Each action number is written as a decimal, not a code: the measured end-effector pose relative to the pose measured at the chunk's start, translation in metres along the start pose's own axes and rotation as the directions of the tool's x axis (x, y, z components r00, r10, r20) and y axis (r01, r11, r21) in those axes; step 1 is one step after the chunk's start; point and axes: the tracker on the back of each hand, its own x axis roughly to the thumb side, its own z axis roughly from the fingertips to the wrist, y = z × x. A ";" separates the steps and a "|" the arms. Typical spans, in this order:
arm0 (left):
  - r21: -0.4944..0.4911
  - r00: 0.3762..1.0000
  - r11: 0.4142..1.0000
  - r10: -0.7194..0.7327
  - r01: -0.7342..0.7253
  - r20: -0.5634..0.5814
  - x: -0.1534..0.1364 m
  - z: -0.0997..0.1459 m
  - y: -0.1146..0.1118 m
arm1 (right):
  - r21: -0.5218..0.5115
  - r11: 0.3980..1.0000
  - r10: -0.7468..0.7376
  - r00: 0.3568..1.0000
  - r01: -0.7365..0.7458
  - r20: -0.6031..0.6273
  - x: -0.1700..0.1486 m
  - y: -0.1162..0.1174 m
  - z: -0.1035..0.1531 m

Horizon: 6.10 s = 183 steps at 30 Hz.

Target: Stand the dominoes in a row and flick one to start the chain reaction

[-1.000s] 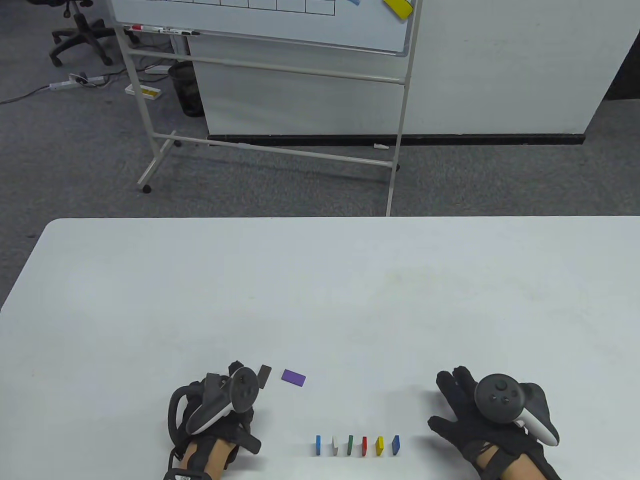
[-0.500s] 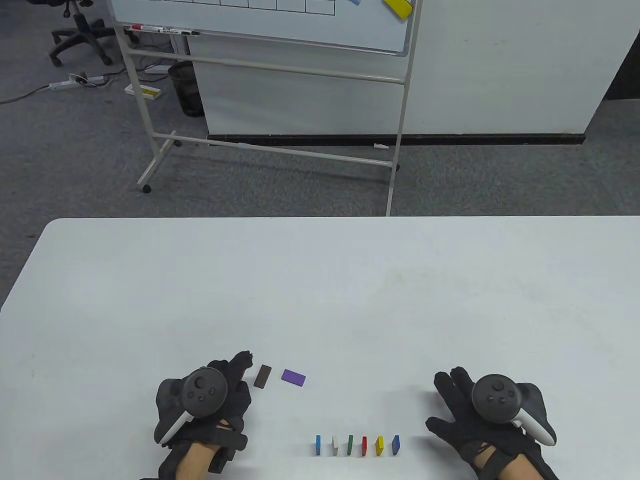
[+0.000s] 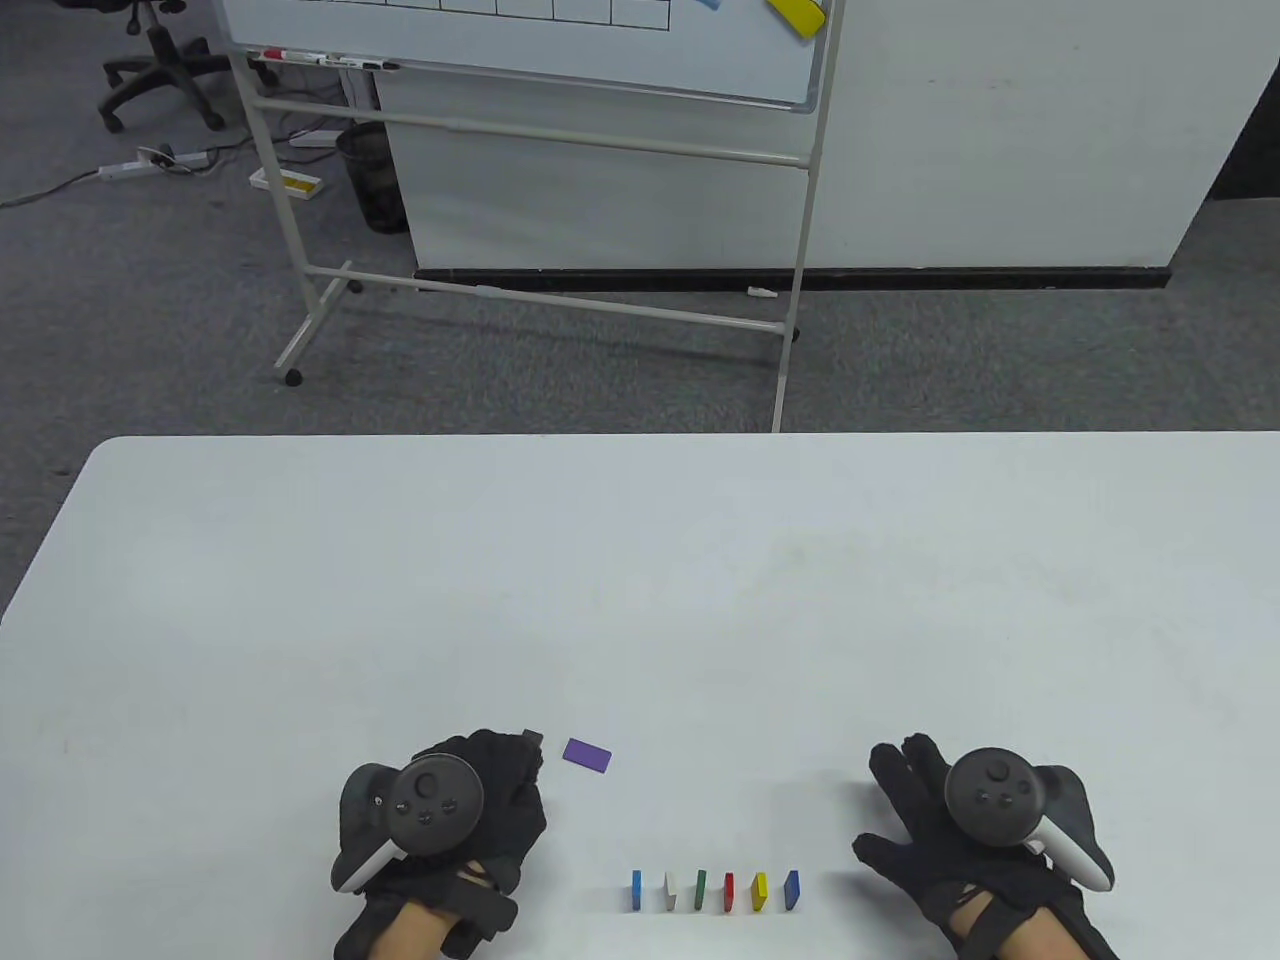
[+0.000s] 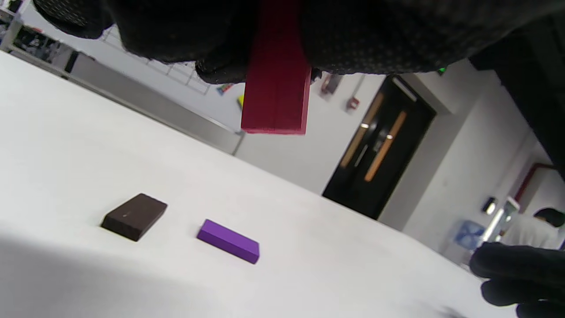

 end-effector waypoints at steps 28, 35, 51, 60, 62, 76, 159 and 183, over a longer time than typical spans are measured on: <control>-0.414 0.932 0.903 0.045 0.116 0.359 0.036 -0.009 -0.069 | 0.005 1.000 0.000 1.000 0.000 -0.011 -0.001 0.001 -0.001; -0.433 0.932 0.891 0.034 0.135 0.361 0.038 -0.010 -0.073 | 0.006 1.000 0.000 1.000 0.000 -0.012 -0.001 0.001 -0.001; -0.442 0.929 0.884 0.028 0.149 0.369 0.039 -0.009 -0.073 | 0.009 1.000 0.000 1.000 0.000 -0.012 -0.001 0.002 -0.001; -0.447 0.929 0.882 0.033 0.146 0.368 0.039 -0.009 -0.073 | 0.014 1.000 0.001 1.000 0.000 -0.013 -0.001 0.002 -0.001; -0.449 0.929 0.881 0.029 0.151 0.369 0.039 -0.009 -0.073 | 0.012 1.000 0.000 1.000 0.000 -0.010 -0.001 0.002 -0.001; -0.436 0.947 0.864 -0.126 0.252 0.297 0.031 -0.009 -0.063 | 0.016 1.000 0.003 1.000 -0.003 -0.008 -0.001 0.003 -0.001; 0.031 0.998 0.998 -0.055 0.056 -0.008 0.000 -0.008 -0.004 | -0.046 0.989 0.125 0.966 -0.138 -0.226 -0.028 -0.002 -0.005; 0.009 0.975 0.982 -0.191 0.191 0.115 0.020 -0.004 -0.009 | 0.002 1.000 0.008 0.999 -0.008 -0.041 -0.011 0.008 -0.010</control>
